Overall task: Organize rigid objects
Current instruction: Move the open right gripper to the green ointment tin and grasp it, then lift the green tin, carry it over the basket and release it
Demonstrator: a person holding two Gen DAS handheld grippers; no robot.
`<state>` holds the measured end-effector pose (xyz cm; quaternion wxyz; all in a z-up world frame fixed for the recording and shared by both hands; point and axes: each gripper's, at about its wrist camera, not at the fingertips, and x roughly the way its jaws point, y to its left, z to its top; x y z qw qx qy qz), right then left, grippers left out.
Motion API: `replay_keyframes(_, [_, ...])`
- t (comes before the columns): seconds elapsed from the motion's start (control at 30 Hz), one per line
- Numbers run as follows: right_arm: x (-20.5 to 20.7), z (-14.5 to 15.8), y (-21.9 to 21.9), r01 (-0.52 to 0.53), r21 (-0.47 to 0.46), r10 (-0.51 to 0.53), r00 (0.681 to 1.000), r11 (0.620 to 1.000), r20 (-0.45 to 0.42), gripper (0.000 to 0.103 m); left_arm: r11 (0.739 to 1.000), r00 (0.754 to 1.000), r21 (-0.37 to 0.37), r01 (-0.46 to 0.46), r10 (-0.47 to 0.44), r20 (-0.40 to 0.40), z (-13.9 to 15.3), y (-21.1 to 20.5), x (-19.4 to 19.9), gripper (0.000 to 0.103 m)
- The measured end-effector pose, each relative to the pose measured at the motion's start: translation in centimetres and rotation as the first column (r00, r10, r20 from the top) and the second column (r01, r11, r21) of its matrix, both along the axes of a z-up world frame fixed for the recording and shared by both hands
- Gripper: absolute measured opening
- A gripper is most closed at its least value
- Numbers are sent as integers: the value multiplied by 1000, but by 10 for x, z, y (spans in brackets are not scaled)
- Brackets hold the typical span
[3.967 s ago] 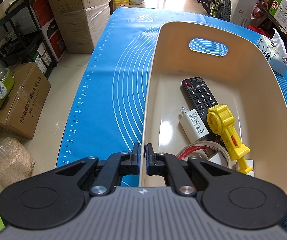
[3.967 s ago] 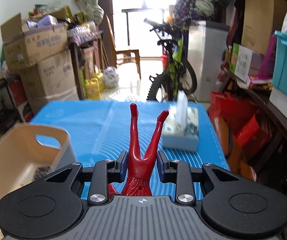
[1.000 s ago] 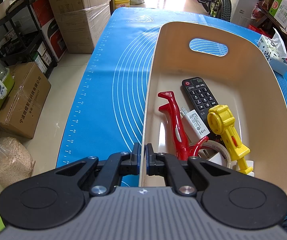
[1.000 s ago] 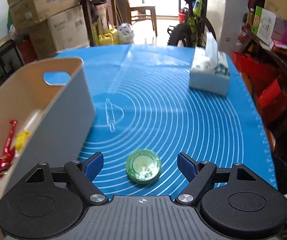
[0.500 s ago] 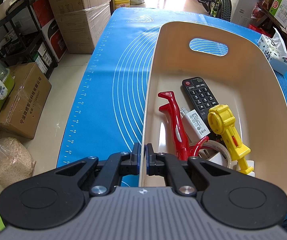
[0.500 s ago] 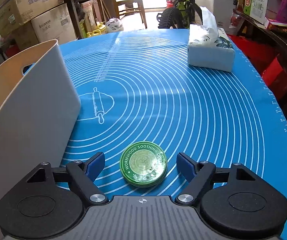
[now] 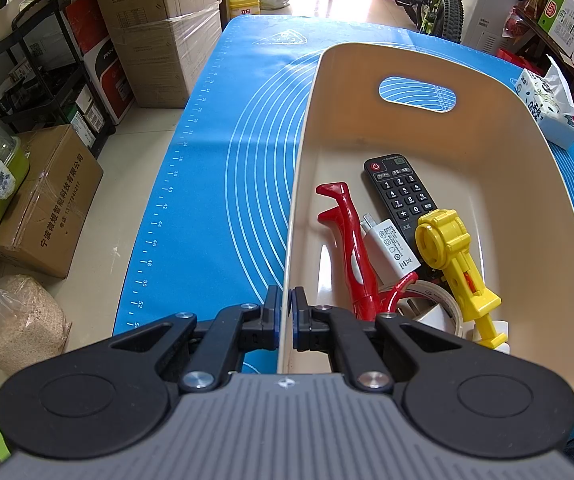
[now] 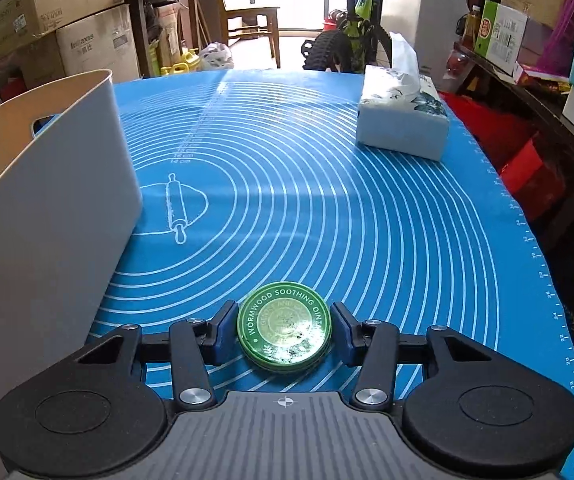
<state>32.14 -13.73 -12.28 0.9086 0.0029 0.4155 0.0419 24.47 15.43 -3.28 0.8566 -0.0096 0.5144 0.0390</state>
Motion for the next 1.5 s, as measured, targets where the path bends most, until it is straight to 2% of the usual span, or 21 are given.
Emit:
replay_keyframes(0.3, [-14, 25, -5, -12, -15, 13, 996, 1000, 86, 54, 1000, 1000, -1, -1, 1, 0, 0, 0, 0, 7])
replay_keyframes(0.73, [-34, 105, -4, -18, 16, 14, 972, 1000, 234, 54, 1000, 1000, -1, -1, 1, 0, 0, 0, 0, 7])
replay_keyframes(1.03, [-49, 157, 35, -111, 61, 85, 940, 992, 331, 54, 1000, 1000, 0, -1, 1, 1, 0, 0, 0, 7])
replay_keyframes(1.2, [-51, 165, 67, -182, 80, 145, 929, 980, 340, 55, 1000, 1000, 0, 0, 0, 1, 0, 0, 0, 7])
replay_keyframes(1.5, [-47, 150, 133, -301, 48, 273, 913, 953, 303, 54, 1000, 1000, -2, 1, -1, 3, 1, -1, 0, 7])
